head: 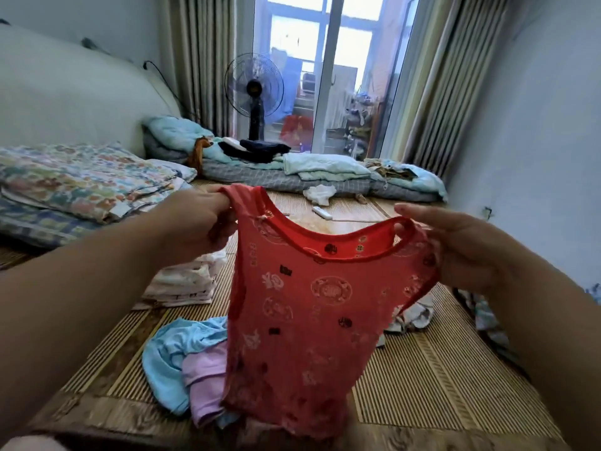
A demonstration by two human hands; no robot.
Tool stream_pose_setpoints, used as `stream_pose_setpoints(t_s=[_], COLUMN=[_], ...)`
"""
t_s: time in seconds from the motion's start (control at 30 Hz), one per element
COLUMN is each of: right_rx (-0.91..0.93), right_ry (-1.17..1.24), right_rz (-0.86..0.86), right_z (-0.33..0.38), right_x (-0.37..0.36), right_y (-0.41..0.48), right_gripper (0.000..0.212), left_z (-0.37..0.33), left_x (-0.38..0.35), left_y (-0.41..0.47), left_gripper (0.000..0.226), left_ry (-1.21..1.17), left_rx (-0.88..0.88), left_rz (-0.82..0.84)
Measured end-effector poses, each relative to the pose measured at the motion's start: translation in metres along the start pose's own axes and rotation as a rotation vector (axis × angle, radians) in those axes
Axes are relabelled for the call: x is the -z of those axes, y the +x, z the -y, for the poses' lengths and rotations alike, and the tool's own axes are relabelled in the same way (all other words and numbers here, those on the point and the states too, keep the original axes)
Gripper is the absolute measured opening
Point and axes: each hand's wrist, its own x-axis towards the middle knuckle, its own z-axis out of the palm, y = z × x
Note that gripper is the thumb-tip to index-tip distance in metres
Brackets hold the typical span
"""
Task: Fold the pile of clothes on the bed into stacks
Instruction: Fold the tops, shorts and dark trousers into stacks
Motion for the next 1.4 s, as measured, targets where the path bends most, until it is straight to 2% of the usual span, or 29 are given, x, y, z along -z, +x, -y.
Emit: stream_pose_setpoints(t_s=[0.07, 0.17, 0.3, 0.4, 0.5, 0.57, 0.63, 0.7, 0.77, 0.87, 0.97, 1.07, 1.2, 1.3, 1.4], right_rx=[0.069, 0.202, 0.303, 0.380, 0.440, 0.501, 0.546, 0.552, 0.486, 0.381, 0.339, 0.300, 0.300, 0.337, 0.369], right_ry=[0.053, 0.176, 0.118, -0.196, -0.719, -1.118, -1.299, -1.227, -0.983, -0.731, -0.594, -0.496, -0.410, -0.396, -0.345], right_rz=[0.013, -0.088, -0.162, -0.198, -0.372, -0.473, -0.505, -0.507, -0.467, -0.433, -0.507, -0.510, -0.321, -0.154, 0.014], right_z=[0.018, 0.038, 0.054, 0.059, 0.062, 0.064, 0.065, 0.067, 0.067, 0.065, 0.058, 0.051, 0.043, 0.043, 0.047], right_x=[-0.007, -0.014, -0.017, -0.016, -0.015, -0.013, -0.011, -0.007, -0.004, -0.006, -0.012, -0.028, -0.053, -0.067, -0.072], right_y=[-0.005, -0.007, -0.009, -0.013, -0.017, -0.016, -0.017, -0.017, -0.019, -0.021, -0.017, -0.014, -0.015, -0.022, -0.035], right_gripper=[0.017, 0.023, 0.026, 0.038, 0.044, 0.035, 0.016, 0.005, 0.012, 0.011, 0.004, 0.004, 0.008, 0.015, 0.039], left_z=[-0.021, -0.049, -0.077, -0.088, -0.091, -0.089, -0.086, -0.082, -0.079, -0.075, -0.077, -0.085, -0.099, -0.109, -0.120], left_x=[-0.005, -0.014, -0.013, -0.012, -0.013, -0.012, -0.009, -0.006, -0.005, -0.006, -0.014, -0.038, -0.078, -0.101, -0.111], left_y=[0.003, 0.008, 0.011, 0.012, 0.012, 0.010, 0.010, 0.012, 0.013, 0.017, 0.020, 0.008, -0.018, -0.032, -0.042], left_gripper=[0.021, 0.023, 0.028, 0.029, 0.041, 0.045, 0.036, 0.017, 0.008, 0.020, 0.016, 0.013, 0.020, 0.026, 0.036], left_ry=[-0.047, -0.093, -0.232, -0.232, -0.105, 0.093, 0.437, 0.796, 0.928, 0.874, 0.688, 0.460, 0.314, 0.293, 0.337], left_rx=[-0.022, -0.032, 0.038, 0.026, -0.055, -0.074, -0.156, -0.323, -0.419, -0.386, -0.234, -0.043, 0.109, 0.058, -0.049], left_rz=[0.057, 0.087, 0.104, 0.147, 0.146, 0.125, 0.057, -0.060, -0.130, -0.164, -0.145, -0.057, 0.265, 0.387, 0.413])
